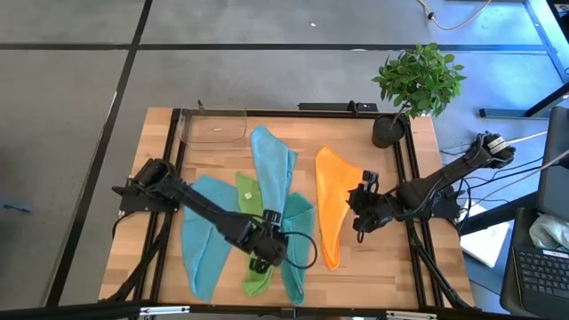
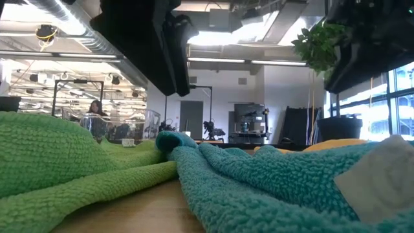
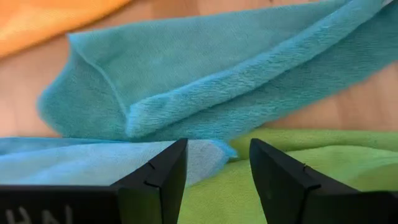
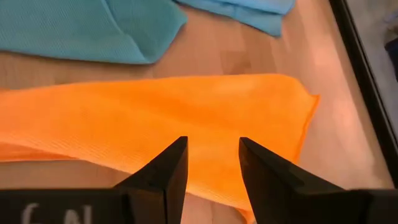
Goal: Fold microfiber towels
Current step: Fold the light blue microfiber cloth
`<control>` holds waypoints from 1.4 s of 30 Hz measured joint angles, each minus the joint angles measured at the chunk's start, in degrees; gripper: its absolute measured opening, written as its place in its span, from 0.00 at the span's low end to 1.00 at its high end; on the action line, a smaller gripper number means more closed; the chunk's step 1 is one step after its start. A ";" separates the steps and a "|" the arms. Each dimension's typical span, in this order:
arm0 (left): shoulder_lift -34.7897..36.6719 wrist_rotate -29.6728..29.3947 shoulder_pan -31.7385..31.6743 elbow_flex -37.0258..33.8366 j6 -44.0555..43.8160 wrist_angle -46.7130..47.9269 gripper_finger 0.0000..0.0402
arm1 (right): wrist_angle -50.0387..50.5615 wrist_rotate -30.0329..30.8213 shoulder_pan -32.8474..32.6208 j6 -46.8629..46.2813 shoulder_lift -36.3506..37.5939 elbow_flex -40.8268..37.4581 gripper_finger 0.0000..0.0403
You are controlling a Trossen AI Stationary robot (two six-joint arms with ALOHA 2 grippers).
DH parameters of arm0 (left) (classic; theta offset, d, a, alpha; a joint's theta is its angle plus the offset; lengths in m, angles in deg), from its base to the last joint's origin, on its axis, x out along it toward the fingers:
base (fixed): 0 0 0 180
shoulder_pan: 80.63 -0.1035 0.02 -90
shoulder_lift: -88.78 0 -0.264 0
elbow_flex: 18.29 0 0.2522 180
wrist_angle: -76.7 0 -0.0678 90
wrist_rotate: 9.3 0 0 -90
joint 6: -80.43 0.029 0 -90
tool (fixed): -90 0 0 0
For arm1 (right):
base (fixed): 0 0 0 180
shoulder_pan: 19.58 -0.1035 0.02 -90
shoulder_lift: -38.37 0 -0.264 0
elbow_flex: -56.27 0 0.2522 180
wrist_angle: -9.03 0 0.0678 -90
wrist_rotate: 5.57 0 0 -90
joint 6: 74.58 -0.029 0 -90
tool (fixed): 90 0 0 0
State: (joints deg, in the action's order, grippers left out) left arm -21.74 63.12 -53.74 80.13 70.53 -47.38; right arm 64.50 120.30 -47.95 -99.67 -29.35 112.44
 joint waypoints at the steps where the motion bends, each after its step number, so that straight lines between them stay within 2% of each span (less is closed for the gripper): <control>1: 0.00 -1.23 0.20 0.00 0.82 0.20 0.41 | -0.98 0.02 -0.18 0.03 0.00 -0.19 0.36; 9: 0.00 -1.85 1.92 -3.51 10.81 -1.62 0.41 | -3.22 0.04 -0.39 1.87 0.00 -0.63 0.36; 12: -0.04 -4.76 2.96 -5.46 13.10 -4.69 0.41 | -3.32 0.48 -0.38 2.49 0.00 -0.63 0.36; 15: -0.05 -7.35 3.55 -8.04 14.15 -7.15 0.41 | -3.71 1.83 -0.38 2.93 0.00 -0.63 0.36; 20: -0.07 -7.98 3.50 -11.69 13.91 -11.20 0.41 | -3.79 3.52 -0.36 3.14 0.00 -0.63 0.36; 22: -0.11 -10.65 3.50 -12.75 14.28 -13.54 0.41 | -3.79 3.52 -0.36 3.16 0.00 -0.63 0.36; 25: -0.11 -12.84 3.40 -13.28 14.80 -15.05 0.41 | -3.79 3.53 -0.36 3.11 0.00 -0.63 0.36; 34: -0.11 -13.68 2.57 -13.38 14.56 -16.42 0.41 | -3.79 3.61 -0.36 3.20 0.00 -0.63 0.36; 38: -0.11 -15.22 2.63 -13.38 13.86 -16.43 0.33 | -3.79 3.65 -0.36 3.28 0.00 -0.63 0.36; 42: -0.11 -15.59 2.14 -13.38 9.65 -16.06 0.13 | -3.77 3.69 -0.36 3.28 0.00 -0.63 0.36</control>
State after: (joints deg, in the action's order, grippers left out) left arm -21.84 47.54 -51.60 66.76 80.18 -63.43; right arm 60.72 124.00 -48.31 -96.38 -29.35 111.81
